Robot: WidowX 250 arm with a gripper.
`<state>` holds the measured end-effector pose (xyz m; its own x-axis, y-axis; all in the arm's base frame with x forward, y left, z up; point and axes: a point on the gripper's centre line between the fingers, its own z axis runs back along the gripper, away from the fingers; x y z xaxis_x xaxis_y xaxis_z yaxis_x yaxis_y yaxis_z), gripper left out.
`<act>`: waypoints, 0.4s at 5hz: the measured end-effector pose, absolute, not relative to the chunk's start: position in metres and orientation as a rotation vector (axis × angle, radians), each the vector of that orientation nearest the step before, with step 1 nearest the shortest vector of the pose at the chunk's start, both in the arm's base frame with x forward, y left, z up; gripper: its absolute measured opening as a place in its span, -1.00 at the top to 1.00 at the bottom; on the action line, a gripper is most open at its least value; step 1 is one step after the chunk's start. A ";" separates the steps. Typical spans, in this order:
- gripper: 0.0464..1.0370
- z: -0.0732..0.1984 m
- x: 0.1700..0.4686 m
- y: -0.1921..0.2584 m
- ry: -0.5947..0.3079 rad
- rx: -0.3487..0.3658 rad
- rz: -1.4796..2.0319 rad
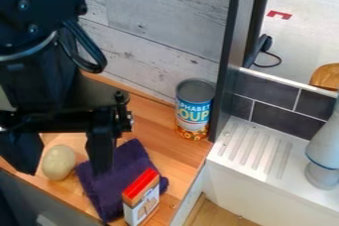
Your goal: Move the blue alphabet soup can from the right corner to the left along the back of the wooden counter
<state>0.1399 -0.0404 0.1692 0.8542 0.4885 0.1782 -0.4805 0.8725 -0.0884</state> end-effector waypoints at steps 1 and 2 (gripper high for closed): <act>-0.93 0.166 0.139 -0.040 -0.189 -0.038 0.508; -0.93 0.161 0.150 -0.040 -0.189 -0.056 0.511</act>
